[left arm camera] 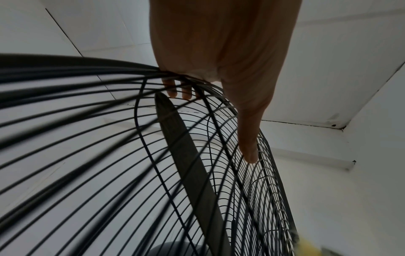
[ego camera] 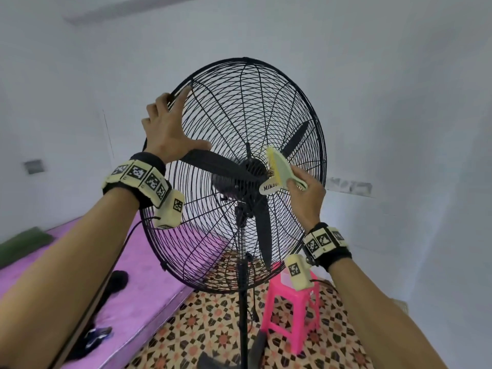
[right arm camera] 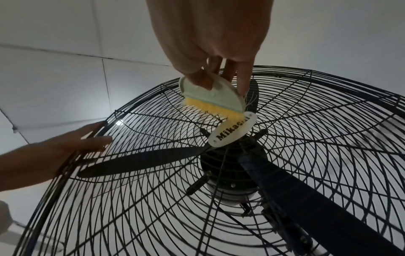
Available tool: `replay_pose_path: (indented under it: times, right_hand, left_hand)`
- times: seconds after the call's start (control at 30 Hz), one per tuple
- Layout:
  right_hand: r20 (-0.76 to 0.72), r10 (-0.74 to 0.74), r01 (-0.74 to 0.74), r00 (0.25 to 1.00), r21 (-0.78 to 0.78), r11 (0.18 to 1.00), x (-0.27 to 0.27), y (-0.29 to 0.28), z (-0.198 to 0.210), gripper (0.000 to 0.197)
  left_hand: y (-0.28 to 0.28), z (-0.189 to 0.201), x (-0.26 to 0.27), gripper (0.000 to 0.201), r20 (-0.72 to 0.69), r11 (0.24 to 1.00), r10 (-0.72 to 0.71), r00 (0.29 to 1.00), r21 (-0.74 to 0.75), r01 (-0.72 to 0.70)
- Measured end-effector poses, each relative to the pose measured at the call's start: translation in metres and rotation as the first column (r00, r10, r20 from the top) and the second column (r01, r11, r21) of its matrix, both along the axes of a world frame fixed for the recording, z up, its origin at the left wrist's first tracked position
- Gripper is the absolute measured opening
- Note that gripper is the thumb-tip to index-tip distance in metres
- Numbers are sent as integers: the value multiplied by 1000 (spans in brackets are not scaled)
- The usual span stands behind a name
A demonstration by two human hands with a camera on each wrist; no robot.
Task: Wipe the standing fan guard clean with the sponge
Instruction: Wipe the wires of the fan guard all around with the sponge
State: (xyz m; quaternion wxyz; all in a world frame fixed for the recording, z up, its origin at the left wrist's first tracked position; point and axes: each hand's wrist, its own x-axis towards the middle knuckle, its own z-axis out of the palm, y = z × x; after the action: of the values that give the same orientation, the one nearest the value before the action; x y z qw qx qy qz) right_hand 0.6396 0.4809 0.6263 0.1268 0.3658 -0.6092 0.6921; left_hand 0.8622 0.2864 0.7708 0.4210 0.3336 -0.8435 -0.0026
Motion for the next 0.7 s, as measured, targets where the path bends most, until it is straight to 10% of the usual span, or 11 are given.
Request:
replay_pose_path:
  times: [0.7]
  right_hand:
    - [-86,-24,28,996,47,998,0,-1,-12,34]
  left_hand:
    - [13,-1,-3,129,-7,1000,13,1000,-7,-13]
